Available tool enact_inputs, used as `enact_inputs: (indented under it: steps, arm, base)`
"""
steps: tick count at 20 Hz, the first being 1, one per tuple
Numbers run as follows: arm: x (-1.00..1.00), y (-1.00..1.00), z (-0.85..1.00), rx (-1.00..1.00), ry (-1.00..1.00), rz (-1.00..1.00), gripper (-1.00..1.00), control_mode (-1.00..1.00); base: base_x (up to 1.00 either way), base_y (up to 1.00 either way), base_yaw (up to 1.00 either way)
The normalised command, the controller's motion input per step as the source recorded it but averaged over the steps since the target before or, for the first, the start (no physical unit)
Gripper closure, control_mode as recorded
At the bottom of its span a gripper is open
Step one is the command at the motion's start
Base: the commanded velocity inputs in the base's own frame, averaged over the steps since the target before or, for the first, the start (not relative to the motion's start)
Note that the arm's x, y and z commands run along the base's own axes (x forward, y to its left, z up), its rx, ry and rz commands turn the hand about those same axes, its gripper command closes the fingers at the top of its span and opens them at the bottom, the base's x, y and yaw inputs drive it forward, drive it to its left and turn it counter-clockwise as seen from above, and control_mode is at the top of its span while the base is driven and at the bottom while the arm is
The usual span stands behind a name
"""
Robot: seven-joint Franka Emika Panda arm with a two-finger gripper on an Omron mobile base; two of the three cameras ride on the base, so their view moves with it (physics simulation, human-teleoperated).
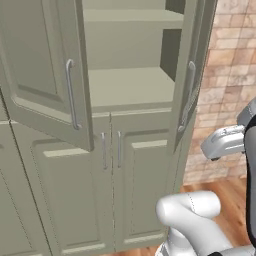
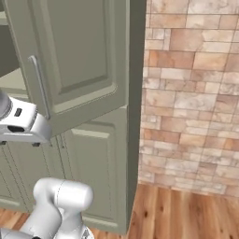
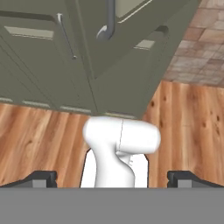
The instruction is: Close all open cabinet doors.
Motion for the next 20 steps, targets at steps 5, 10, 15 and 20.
enact_inputs:
  steps: [5,10,15,20]
  arm:
    - [0.0,0.0,0.0,0.0,0.0,0.0,-1.0,1.0]
    - [0.0,0.0,0.0,0.0,0.0,0.0,-1.0,1.0]
    - [0.0,0.0,0.0,0.0,0.0,0.0,-1.0,1.0]
    - [0.0,0.0,0.0,0.0,0.0,0.0,-1.0,1.0]
  base:
    - [-0.33,0.35,0.0]
    - [-0.08,0.66,0.0]
    - [0.0,0.49,0.0]
    - [0.1,0.0,0.0]
